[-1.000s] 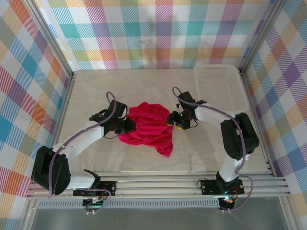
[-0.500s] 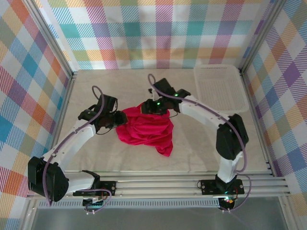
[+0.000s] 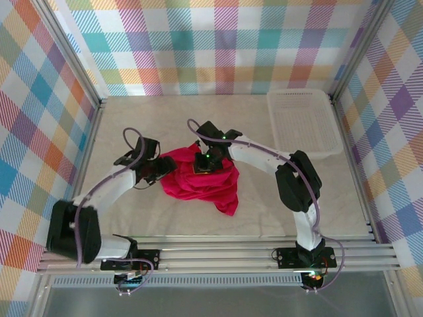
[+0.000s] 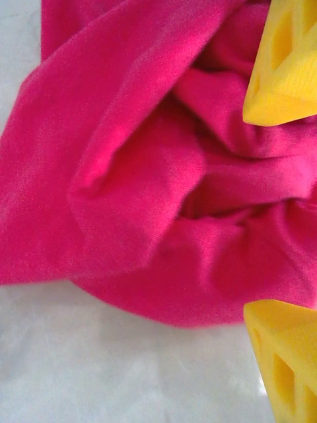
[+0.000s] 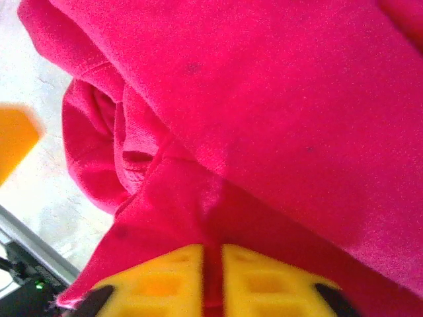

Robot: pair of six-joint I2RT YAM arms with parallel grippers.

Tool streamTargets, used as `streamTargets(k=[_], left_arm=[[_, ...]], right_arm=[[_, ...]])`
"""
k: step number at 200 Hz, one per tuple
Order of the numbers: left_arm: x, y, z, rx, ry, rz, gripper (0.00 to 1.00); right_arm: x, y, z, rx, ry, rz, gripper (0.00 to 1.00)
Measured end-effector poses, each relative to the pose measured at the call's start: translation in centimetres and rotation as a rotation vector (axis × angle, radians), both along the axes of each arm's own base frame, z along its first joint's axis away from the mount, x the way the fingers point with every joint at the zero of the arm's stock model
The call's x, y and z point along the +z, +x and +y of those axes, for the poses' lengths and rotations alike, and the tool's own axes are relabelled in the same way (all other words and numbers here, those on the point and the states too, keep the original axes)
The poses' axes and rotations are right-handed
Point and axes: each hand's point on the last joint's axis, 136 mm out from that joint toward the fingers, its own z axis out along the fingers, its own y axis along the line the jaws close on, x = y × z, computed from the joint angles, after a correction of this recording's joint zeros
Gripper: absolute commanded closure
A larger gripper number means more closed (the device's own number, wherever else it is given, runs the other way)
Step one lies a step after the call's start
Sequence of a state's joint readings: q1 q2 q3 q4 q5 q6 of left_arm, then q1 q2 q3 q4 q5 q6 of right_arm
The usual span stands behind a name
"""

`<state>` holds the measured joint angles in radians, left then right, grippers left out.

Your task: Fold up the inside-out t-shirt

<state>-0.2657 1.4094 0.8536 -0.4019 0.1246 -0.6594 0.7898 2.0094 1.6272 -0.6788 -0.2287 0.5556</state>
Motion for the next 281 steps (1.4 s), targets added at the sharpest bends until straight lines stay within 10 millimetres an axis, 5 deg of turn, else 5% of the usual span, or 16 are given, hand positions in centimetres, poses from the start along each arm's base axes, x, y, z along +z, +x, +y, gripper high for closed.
streamTargets(k=[39,65,90,122,168,186,205,222,254,281], left_arm=[[-4.1,5.3,-1.8,-0.008,-0.012,0.046,0.5],[-5.2,8.1,-1.3,0.015,-0.024,0.05,0.55],[-4.9,9.8,0.9,0.073,-0.043,0.035,0.57],[-5.1,9.8,3.1,0.117,-0.034,0.052,0.58],[-4.5,9.1,2.3,0.083,-0.011,0.055,0.54],[-3.3,8.7,1.8,0.065,0.0,0.043,0.5],[-0.9,8.3,1.8,0.053,0.02,-0.002,0.47],[2.0,7.7,1.9,0.039,0.037,-0.058,0.47],[6.6,6.2,1.2,-0.011,0.043,-0.166,0.48],[6.3,4.4,0.3,-0.047,0.021,-0.157,0.48]], right_arm=[[1.9,-0.5,-1.2,0.01,-0.016,-0.018,1.0],[8.5,-0.6,-3.3,-0.004,0.052,-0.12,1.0],[16.5,0.1,-8.4,-0.099,0.166,-0.272,1.0],[20.0,0.0,-14.1,-0.21,0.214,-0.347,1.0],[17.3,1.9,-14.2,-0.229,0.205,-0.254,1.0],[15.9,3.1,-13.1,-0.215,0.204,-0.217,0.89],[13.7,3.3,-12.0,-0.189,0.192,-0.17,0.56],[10.7,2.4,-10.8,-0.153,0.169,-0.106,0.4],[4.7,0.3,-8.6,-0.064,0.1,0.026,0.27],[1.5,-0.5,-6.5,-0.014,0.054,0.092,0.23]])
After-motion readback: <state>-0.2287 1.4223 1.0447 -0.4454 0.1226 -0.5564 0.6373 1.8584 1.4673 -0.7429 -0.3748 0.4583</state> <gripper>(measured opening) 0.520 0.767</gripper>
